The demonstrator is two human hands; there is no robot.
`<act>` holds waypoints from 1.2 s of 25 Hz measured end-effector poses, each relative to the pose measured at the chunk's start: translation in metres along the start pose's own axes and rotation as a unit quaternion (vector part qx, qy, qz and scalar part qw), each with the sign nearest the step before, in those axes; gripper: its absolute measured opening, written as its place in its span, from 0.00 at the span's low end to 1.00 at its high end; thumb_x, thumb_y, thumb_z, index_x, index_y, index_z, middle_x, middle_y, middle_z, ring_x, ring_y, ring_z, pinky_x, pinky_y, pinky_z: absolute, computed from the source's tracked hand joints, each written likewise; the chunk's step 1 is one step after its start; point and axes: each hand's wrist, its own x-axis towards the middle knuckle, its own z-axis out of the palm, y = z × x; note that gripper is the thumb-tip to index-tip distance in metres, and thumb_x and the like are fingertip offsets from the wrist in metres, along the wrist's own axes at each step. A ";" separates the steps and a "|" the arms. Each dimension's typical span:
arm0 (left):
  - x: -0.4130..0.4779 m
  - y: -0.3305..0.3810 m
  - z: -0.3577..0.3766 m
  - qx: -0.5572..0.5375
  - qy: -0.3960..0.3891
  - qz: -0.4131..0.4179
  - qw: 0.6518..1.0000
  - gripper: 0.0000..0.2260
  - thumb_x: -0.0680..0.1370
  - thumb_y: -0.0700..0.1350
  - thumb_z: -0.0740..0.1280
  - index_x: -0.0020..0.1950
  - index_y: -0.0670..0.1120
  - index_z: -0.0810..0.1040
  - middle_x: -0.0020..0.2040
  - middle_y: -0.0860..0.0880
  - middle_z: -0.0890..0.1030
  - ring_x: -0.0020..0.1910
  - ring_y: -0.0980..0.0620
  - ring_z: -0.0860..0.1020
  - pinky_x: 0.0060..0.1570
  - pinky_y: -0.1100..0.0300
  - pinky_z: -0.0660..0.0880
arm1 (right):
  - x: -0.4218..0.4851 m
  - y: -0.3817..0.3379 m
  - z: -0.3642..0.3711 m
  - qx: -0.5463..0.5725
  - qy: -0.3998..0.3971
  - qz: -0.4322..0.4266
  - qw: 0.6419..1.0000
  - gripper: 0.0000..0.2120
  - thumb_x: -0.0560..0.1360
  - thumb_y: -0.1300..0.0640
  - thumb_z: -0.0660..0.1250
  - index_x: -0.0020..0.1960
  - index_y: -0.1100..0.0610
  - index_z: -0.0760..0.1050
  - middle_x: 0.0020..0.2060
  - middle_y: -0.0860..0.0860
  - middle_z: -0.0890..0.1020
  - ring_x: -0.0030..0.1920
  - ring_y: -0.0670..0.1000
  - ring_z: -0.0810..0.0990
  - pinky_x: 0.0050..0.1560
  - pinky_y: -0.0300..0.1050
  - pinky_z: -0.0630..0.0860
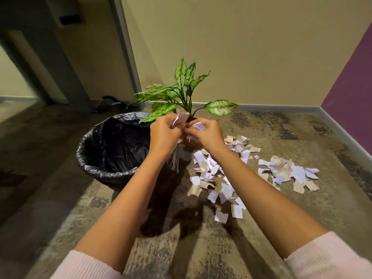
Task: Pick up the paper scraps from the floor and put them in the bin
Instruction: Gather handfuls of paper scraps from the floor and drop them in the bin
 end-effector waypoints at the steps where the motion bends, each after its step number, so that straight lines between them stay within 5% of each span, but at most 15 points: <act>1: 0.005 -0.006 -0.014 -0.006 0.010 -0.010 1.000 0.07 0.76 0.43 0.68 0.51 0.48 0.85 0.43 0.46 0.85 0.46 0.47 0.83 0.48 0.48 0.80 | 0.005 -0.008 0.012 -0.008 -0.008 -0.014 1.000 0.04 0.68 0.57 0.76 0.41 0.51 0.82 0.39 0.52 0.84 0.46 0.58 0.84 0.50 0.56 0.82; 3: 0.012 -0.020 -0.040 -0.003 0.030 -0.029 0.999 0.07 0.76 0.45 0.66 0.47 0.45 0.84 0.40 0.43 0.84 0.42 0.48 0.81 0.47 0.48 0.80 | 0.011 -0.021 0.034 -0.025 -0.021 -0.044 0.999 0.04 0.68 0.55 0.76 0.39 0.49 0.82 0.37 0.51 0.84 0.43 0.56 0.84 0.45 0.49 0.82; 8: 0.013 -0.056 -0.089 0.055 0.054 -0.074 0.994 0.05 0.76 0.48 0.69 0.41 0.50 0.83 0.36 0.50 0.82 0.40 0.51 0.79 0.41 0.55 0.73 | 0.022 -0.037 0.086 -0.051 -0.067 -0.071 0.994 0.05 0.68 0.55 0.76 0.43 0.52 0.84 0.40 0.54 0.84 0.45 0.56 0.84 0.48 0.55 0.82; 13: 0.012 -0.080 -0.112 0.116 0.022 -0.142 0.983 0.09 0.74 0.48 0.71 0.54 0.55 0.84 0.51 0.52 0.85 0.53 0.50 0.81 0.54 0.52 0.77 | 0.029 -0.043 0.121 -0.093 -0.125 -0.060 0.986 0.10 0.66 0.52 0.78 0.46 0.50 0.83 0.46 0.52 0.83 0.49 0.53 0.82 0.53 0.50 0.80; 17: 0.015 -0.083 -0.115 0.137 -0.011 -0.169 0.976 0.16 0.72 0.45 0.73 0.59 0.57 0.82 0.58 0.51 0.83 0.53 0.49 0.81 0.55 0.53 0.77 | 0.033 -0.047 0.129 -0.121 -0.183 -0.046 0.975 0.18 0.67 0.49 0.77 0.55 0.50 0.80 0.53 0.54 0.82 0.54 0.52 0.80 0.57 0.50 0.77; 30: 0.006 -0.035 -0.048 0.165 -0.066 -0.075 0.981 0.17 0.74 0.49 0.71 0.62 0.57 0.79 0.64 0.50 0.79 0.63 0.46 0.76 0.57 0.52 0.73 | 0.016 -0.028 0.044 -0.167 -0.088 -0.062 0.980 0.14 0.69 0.53 0.75 0.54 0.51 0.80 0.45 0.49 0.82 0.46 0.49 0.79 0.42 0.37 0.71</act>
